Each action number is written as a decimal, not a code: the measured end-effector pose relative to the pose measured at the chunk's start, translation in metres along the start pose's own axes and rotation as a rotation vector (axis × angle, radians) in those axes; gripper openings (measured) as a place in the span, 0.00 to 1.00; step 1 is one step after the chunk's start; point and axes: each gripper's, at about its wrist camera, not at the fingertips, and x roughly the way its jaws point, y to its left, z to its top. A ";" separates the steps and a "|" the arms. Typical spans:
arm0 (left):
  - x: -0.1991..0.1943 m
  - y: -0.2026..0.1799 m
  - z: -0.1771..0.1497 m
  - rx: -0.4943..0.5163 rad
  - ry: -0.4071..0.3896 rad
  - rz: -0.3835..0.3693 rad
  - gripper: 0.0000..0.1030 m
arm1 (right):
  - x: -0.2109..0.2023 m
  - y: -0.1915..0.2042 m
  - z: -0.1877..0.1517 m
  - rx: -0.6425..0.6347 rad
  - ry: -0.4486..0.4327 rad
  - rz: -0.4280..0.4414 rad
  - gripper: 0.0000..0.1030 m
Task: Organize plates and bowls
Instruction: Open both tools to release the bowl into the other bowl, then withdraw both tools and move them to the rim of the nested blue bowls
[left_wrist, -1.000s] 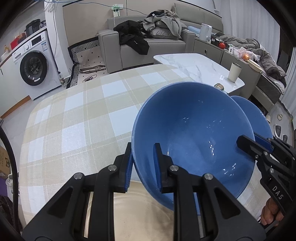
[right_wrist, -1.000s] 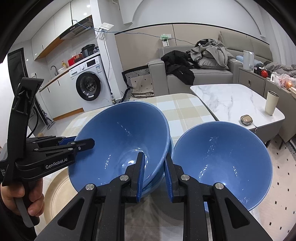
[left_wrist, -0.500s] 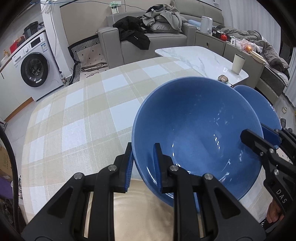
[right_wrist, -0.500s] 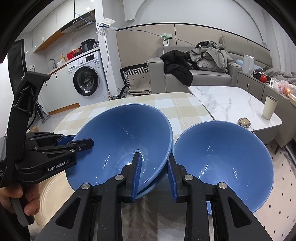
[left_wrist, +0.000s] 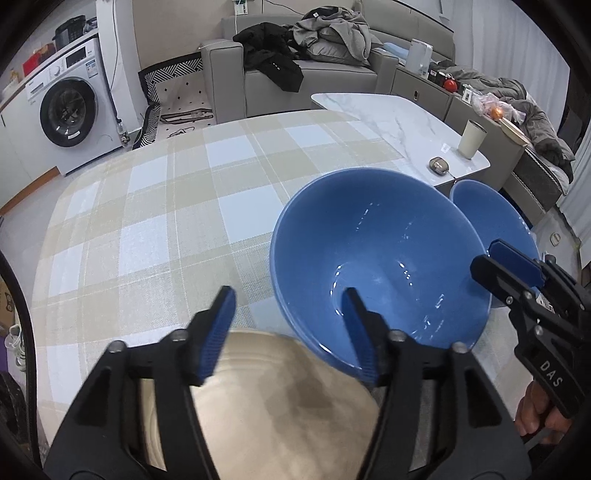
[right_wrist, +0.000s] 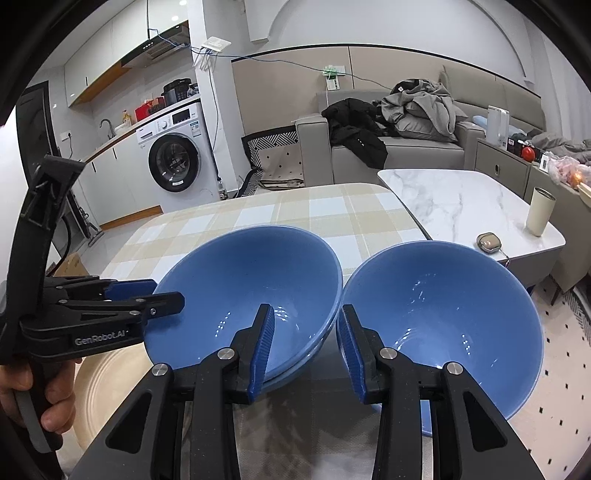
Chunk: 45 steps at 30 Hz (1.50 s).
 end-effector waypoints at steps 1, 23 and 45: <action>-0.003 -0.001 -0.001 -0.001 -0.006 0.001 0.64 | -0.002 -0.001 0.000 0.004 -0.004 0.001 0.39; -0.061 -0.084 -0.044 -0.043 -0.075 -0.093 0.99 | -0.084 -0.075 0.024 0.155 -0.154 -0.007 0.99; -0.065 -0.190 -0.015 -0.051 0.028 -0.386 0.75 | -0.121 -0.176 0.012 0.409 -0.192 -0.032 0.99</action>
